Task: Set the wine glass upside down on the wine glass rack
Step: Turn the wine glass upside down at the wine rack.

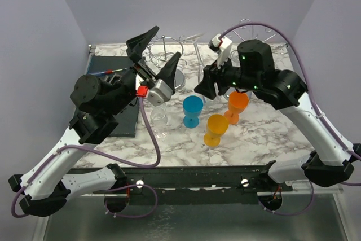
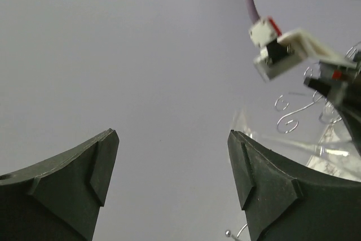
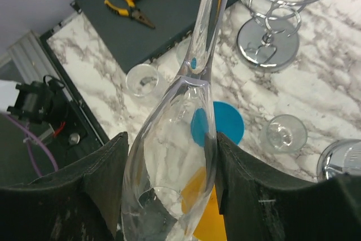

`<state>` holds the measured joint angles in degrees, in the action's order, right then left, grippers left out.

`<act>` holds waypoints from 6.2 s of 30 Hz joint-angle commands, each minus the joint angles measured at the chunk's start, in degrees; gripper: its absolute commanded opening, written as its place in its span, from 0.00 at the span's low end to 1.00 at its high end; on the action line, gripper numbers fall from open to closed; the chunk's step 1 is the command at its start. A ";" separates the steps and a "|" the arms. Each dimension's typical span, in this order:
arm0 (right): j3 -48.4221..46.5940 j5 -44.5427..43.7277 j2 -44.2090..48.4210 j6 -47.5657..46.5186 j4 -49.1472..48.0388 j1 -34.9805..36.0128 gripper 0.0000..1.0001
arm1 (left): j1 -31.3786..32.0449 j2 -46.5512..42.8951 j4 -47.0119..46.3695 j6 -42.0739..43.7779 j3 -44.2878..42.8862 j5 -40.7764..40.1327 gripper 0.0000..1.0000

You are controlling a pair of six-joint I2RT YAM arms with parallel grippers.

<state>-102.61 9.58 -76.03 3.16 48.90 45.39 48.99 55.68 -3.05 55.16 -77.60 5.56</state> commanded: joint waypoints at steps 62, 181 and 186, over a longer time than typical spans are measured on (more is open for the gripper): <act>33.77 -3.38 21.83 -1.79 -31.40 1.28 0.00 | -0.84 14.22 23.65 -8.22 -21.17 6.42 0.20; 76.35 -3.33 36.94 -12.79 -68.78 -38.20 0.00 | -0.83 12.26 20.45 -35.60 -10.96 1.91 0.99; 77.06 -4.67 38.15 -12.15 -68.57 -38.19 0.00 | -0.83 12.60 20.55 -35.73 -11.41 1.33 0.99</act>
<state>-26.30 6.26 -39.46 -9.82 -18.46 7.38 48.34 67.96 18.41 19.46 -88.58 6.24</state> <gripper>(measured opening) 0.578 0.987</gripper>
